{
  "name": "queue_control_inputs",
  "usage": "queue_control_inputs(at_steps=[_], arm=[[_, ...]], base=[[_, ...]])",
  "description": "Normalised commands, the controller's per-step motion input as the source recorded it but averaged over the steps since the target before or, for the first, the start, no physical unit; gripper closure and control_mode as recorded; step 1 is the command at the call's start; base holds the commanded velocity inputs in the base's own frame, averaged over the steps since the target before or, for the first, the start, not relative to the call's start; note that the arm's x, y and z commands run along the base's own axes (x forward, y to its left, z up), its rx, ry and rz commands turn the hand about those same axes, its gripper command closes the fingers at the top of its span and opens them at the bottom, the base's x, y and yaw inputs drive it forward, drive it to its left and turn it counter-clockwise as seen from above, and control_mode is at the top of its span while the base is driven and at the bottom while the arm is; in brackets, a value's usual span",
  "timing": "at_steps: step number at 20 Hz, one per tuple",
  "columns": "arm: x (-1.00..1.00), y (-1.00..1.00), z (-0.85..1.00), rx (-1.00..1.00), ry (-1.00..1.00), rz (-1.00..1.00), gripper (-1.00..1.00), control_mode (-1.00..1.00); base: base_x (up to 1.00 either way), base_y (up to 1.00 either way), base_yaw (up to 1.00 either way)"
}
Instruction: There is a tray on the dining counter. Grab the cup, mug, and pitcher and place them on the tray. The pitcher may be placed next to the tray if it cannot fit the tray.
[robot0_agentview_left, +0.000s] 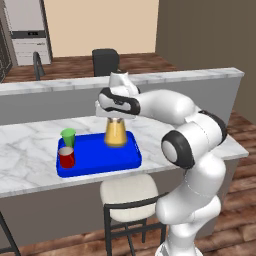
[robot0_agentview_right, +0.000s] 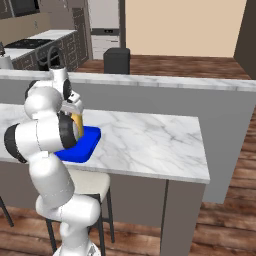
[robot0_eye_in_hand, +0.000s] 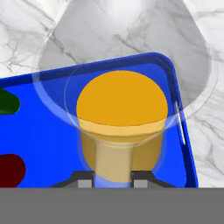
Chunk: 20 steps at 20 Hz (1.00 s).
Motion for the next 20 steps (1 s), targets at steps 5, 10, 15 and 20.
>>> queue_control_inputs(at_steps=[5, 10, 15, 20], arm=[[0.36, 0.16, -0.39, 0.00, 0.00, -0.04, 1.00, -1.00], [0.37, 0.05, -0.28, 0.00, 0.00, -0.07, 1.00, -1.00], [0.11, 0.02, -0.21, 0.00, 0.00, -0.07, 1.00, -1.00], [0.00, 0.11, -0.19, 0.00, 0.00, -0.02, 1.00, -1.00]], base=[[0.00, 0.00, 0.00], [0.00, 0.00, 0.00], [0.00, 0.00, 0.00], [0.00, 0.00, 0.00]])
